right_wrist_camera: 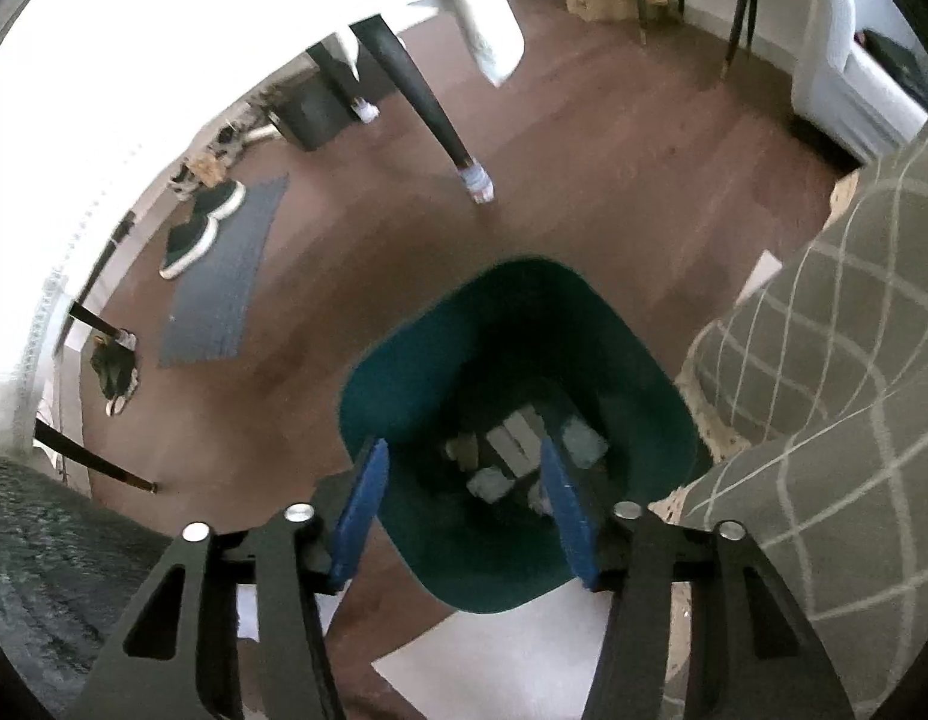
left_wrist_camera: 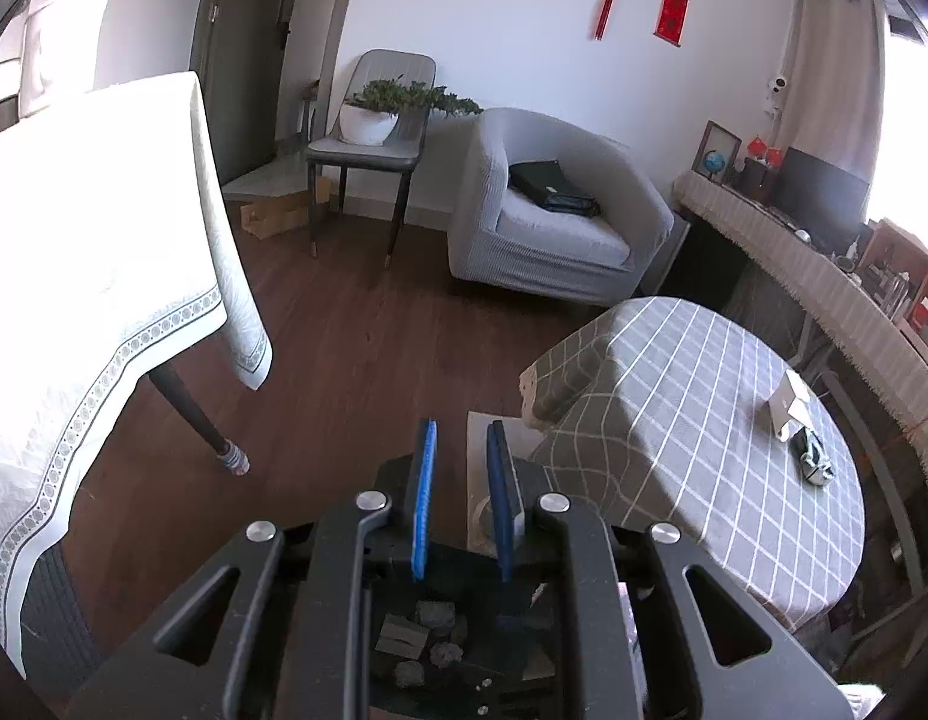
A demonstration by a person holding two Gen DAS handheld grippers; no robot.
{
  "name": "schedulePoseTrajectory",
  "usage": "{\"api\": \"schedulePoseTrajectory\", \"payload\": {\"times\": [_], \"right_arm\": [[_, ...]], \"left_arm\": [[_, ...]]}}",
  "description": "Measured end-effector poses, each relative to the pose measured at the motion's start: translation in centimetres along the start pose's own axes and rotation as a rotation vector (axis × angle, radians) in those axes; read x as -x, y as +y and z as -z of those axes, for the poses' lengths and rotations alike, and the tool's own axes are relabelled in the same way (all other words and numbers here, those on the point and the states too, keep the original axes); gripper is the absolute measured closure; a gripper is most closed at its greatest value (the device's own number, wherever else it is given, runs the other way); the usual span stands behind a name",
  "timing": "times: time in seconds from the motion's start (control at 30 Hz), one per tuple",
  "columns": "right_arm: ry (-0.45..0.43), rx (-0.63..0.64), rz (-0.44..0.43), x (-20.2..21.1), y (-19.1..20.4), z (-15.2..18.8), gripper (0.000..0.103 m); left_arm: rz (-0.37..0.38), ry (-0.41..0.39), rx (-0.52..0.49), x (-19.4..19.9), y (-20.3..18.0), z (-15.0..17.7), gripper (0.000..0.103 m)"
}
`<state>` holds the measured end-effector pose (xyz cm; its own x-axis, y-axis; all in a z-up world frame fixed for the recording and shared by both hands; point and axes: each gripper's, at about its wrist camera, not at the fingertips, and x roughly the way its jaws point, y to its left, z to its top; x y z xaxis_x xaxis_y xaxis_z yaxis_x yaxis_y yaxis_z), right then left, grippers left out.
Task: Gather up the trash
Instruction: 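Move both tools back over the table trash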
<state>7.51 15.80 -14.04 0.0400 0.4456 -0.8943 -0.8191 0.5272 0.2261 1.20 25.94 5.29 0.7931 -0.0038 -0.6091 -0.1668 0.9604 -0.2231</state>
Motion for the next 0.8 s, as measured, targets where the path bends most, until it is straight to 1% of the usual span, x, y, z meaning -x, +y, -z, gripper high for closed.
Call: {"api": "schedulePoseTrajectory", "payload": {"times": [0.13, 0.23, 0.43, 0.67, 0.8], "right_arm": [[-0.083, 0.012, -0.003, 3.4, 0.2, -0.6, 0.062], [-0.154, 0.008, -0.002, 6.2, -0.4, -0.9, 0.063], [-0.288, -0.016, 0.014, 11.6, -2.5, -0.5, 0.066], [-0.379, -0.094, 0.090, 16.5, -7.1, 1.6, 0.067], [-0.406, -0.134, 0.123, 18.1, -9.1, 3.2, 0.067]], "left_arm": [[0.001, -0.030, 0.003, 0.8, -0.4, -0.7, 0.085], [0.002, -0.048, 0.008, 1.0, -1.1, -1.1, 0.085], [0.018, -0.051, -0.001, 0.3, -3.1, -1.5, 0.084], [0.069, -0.031, -0.029, -1.5, -7.5, -1.3, 0.074], [0.097, -0.020, -0.060, -2.5, -10.0, -0.9, 0.068]]}}
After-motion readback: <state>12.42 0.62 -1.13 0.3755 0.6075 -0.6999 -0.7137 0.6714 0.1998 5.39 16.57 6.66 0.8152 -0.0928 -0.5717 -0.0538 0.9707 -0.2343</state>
